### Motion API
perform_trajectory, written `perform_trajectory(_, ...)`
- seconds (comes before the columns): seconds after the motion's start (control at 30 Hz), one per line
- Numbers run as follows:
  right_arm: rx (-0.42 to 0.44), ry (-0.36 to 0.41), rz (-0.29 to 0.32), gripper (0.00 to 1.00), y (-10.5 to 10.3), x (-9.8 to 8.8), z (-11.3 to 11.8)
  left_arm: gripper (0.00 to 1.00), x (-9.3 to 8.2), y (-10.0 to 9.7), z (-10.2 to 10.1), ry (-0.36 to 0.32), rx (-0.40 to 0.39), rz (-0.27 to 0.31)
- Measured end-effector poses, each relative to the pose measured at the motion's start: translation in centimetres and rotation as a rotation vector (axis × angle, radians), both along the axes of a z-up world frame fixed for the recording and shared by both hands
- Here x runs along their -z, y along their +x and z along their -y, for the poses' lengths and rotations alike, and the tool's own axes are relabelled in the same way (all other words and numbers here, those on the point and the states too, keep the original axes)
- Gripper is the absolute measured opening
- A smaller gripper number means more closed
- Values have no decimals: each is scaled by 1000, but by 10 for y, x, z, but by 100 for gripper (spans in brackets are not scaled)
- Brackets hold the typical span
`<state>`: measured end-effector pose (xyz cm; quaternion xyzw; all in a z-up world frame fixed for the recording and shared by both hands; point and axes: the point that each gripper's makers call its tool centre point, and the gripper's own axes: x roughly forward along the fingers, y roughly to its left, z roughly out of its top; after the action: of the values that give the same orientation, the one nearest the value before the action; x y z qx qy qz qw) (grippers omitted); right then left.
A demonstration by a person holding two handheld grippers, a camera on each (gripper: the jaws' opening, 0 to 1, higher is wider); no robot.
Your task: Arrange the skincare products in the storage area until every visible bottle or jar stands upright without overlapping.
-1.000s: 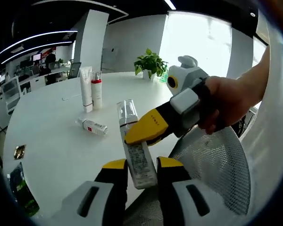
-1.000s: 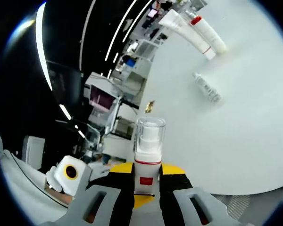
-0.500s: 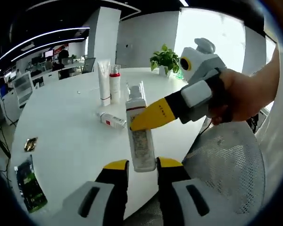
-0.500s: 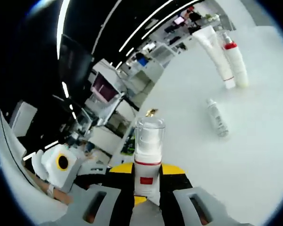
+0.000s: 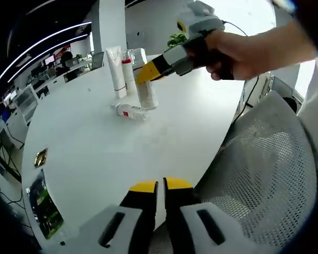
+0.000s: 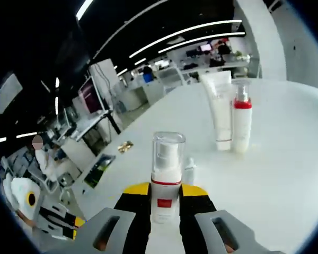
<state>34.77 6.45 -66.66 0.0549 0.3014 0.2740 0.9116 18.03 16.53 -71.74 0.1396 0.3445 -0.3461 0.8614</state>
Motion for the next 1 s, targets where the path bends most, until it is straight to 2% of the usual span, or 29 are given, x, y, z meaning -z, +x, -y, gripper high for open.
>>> perform_trajectory(0.13, 27, -22, 26, 14, 22, 2, 7, 0, 6, -4, 0, 11, 12, -13)
perform_trajectory(0.2, 36, -41, 47, 14, 33, 4, 9, 0, 15, -8, -3, 29, 14, -49)
perform_trajectory(0.33, 49, -73, 70, 14, 50, 11, 12, 0, 18, -9, -5, 42, 23, -26)
perform_trajectory(0.43, 61, -90, 82, 14, 61, 18, 13, 0, 21, -9, -9, 54, 9, -41)
perform_trajectory(0.5, 68, -107, 91, 14, 67, 22, 14, 0, 20, -13, -4, 65, 44, -22)
perform_trajectory(0.6, 80, -137, 124, 14, 79, 26, 15, 0, 25, -14, -5, 80, 48, -35)
perform_trajectory(0.67, 92, -145, 138, 14, 85, 28, 16, 0, 26, -14, -7, 85, 46, -22)
perform_trajectory(0.77, 90, -154, 148, 14, 90, 34, 15, 0, 31, -13, -10, 126, 61, -9)
perform_trajectory(0.9, 86, -196, 185, 14, 93, 38, 16, 0, 29, -8, -14, 117, 39, 11)
perform_trajectory(1.0, 85, -204, 196, 14, 96, 41, 18, 0, 32, -11, -15, 123, 40, -5)
